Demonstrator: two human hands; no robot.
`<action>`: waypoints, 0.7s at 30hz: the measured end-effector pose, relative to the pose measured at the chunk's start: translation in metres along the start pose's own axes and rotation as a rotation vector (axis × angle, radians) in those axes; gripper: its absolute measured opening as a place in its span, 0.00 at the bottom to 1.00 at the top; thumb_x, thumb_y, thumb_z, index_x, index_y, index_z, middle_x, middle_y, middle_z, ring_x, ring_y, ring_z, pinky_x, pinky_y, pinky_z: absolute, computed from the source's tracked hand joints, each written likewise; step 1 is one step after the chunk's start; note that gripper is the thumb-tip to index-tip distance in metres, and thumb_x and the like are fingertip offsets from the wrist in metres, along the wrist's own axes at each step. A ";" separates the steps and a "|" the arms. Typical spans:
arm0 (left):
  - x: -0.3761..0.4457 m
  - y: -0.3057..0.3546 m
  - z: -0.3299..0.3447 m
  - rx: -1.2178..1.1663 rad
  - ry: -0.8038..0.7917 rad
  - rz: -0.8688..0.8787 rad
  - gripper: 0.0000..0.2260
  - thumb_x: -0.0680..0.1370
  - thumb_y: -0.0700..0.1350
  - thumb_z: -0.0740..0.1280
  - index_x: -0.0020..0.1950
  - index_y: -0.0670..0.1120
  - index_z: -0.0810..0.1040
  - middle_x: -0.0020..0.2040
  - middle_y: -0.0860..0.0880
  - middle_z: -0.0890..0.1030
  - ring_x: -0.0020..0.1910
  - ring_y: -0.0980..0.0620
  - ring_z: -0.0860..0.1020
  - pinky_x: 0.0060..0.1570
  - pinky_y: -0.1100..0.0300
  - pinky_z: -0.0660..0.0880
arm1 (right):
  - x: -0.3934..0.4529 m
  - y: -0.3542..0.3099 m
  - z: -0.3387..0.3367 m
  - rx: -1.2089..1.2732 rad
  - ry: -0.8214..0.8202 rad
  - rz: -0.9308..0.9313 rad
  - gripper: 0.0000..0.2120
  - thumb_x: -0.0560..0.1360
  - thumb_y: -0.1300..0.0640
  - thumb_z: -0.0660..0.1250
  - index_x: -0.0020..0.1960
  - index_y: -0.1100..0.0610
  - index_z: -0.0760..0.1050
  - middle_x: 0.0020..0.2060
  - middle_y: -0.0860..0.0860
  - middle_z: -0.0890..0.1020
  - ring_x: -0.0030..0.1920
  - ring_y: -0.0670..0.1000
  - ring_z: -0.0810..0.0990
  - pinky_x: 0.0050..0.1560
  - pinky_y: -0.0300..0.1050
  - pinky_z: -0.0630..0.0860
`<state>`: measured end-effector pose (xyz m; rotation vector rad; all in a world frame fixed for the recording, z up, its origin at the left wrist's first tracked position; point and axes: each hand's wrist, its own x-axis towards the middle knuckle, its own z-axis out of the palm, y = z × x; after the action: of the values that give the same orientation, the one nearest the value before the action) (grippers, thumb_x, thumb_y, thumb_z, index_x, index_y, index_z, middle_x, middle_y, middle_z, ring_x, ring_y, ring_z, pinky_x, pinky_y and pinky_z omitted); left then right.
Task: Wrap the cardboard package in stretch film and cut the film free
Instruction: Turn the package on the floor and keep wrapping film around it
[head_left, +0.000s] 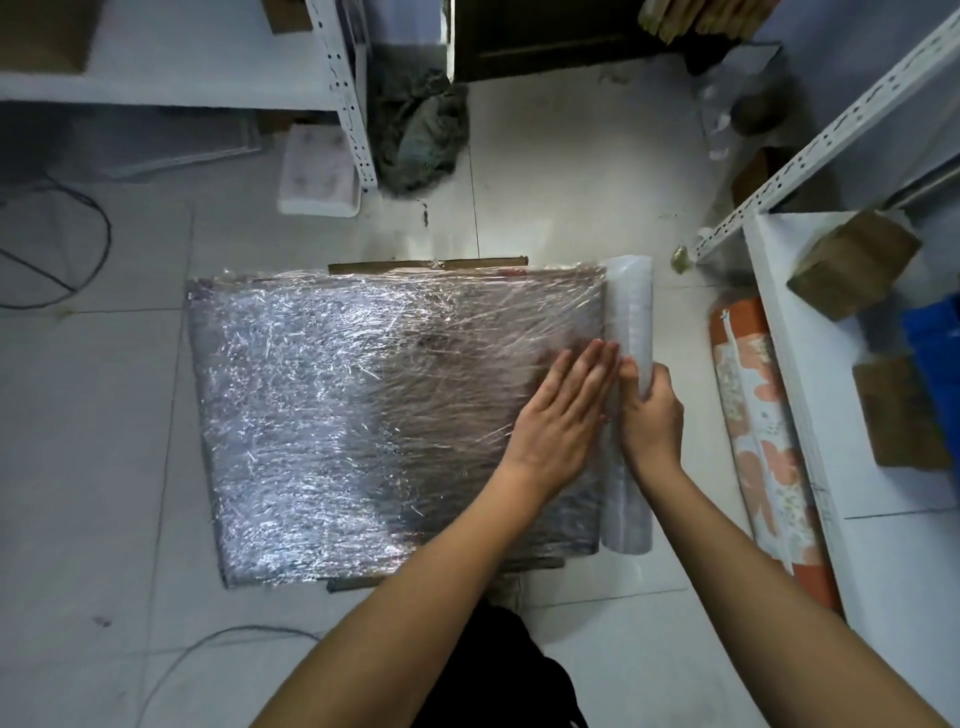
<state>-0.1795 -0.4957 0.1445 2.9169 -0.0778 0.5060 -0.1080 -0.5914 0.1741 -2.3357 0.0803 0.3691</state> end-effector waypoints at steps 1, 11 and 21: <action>-0.010 0.007 0.002 -0.011 0.016 -0.005 0.24 0.80 0.45 0.56 0.74 0.35 0.60 0.75 0.41 0.62 0.75 0.43 0.59 0.76 0.48 0.50 | 0.001 -0.001 0.001 -0.005 0.000 0.004 0.23 0.78 0.39 0.54 0.57 0.58 0.71 0.48 0.61 0.80 0.47 0.61 0.78 0.47 0.53 0.75; -0.044 0.025 0.000 -0.059 -0.060 -0.139 0.25 0.81 0.49 0.54 0.76 0.39 0.57 0.76 0.43 0.59 0.76 0.46 0.58 0.76 0.51 0.48 | -0.002 0.001 -0.003 -0.028 0.039 -0.034 0.31 0.75 0.34 0.52 0.57 0.60 0.70 0.50 0.63 0.79 0.50 0.63 0.77 0.49 0.54 0.74; -0.106 0.020 0.001 0.027 -0.104 -0.107 0.26 0.79 0.49 0.57 0.75 0.40 0.63 0.76 0.45 0.61 0.76 0.49 0.58 0.76 0.51 0.50 | -0.011 0.006 -0.005 -0.012 0.050 -0.065 0.31 0.73 0.35 0.51 0.57 0.62 0.70 0.51 0.64 0.78 0.51 0.63 0.77 0.45 0.49 0.69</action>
<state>-0.2803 -0.5129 0.1110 2.9525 0.0715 0.3416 -0.1183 -0.5995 0.1760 -2.3533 0.0266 0.2802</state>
